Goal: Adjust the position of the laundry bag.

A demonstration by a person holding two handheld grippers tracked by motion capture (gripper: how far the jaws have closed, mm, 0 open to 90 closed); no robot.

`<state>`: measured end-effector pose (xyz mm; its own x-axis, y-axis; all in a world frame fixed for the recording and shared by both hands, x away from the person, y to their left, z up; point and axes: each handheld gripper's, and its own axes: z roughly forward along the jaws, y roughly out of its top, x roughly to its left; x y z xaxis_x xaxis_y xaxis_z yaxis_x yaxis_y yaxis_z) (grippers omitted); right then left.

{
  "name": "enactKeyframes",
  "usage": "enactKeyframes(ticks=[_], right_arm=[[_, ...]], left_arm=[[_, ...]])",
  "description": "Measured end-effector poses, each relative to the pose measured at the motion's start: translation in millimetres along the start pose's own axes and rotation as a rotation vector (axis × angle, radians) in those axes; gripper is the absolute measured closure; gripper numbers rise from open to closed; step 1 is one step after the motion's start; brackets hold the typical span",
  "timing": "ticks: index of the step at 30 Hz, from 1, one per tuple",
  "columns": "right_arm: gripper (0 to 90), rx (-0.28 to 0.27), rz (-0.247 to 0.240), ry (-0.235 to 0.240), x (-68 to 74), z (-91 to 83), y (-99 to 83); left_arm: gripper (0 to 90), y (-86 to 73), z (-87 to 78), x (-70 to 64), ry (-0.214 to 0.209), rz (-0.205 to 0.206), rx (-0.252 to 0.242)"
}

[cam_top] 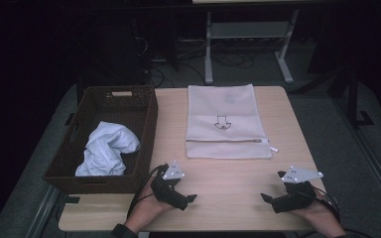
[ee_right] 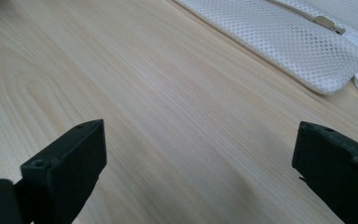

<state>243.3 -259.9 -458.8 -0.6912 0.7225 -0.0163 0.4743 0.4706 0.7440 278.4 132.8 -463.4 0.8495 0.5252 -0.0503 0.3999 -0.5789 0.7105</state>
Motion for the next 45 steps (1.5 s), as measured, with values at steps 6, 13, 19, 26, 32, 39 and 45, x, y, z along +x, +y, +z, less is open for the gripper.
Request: enactKeyframes(ticks=[6, 13, 19, 26, 32, 39, 45], right_arm=[[2.1, -0.001, 0.006, -0.002, -1.7, -0.9, -1.7], [3.1, -0.001, 0.013, 0.004, -6.1, 1.0, -1.0], [3.0, -0.025, 0.014, 0.02, -5.6, 1.9, 3.7], [3.0, -0.052, 0.022, 0.029, -7.3, 6.7, 12.9], [2.8, -0.069, 0.026, 0.022, -10.0, 8.5, 18.8], [2.8, -0.085, 0.02, 0.028, -12.7, 11.6, 27.3], [2.2, -0.088, 0.0, 0.043, -15.0, 16.7, 34.6]], left_arm=[[0.0, 1.7, 0.9, 1.6, 0.001, -0.002, 0.002], [0.0, 3.5, 1.2, 5.8, 0.003, -0.014, -0.006], [0.0, 2.8, 0.5, 7.3, 0.002, -0.02, -0.01], [0.0, 3.1, 1.3, 6.5, -0.004, -0.014, -0.01], [0.0, 3.0, 2.0, 5.3, -0.003, -0.011, -0.007], [0.0, 1.8, 0.8, 6.2, -0.002, -0.018, -0.013], [0.0, 3.0, 3.1, 5.9, -0.005, -0.023, -0.011]])
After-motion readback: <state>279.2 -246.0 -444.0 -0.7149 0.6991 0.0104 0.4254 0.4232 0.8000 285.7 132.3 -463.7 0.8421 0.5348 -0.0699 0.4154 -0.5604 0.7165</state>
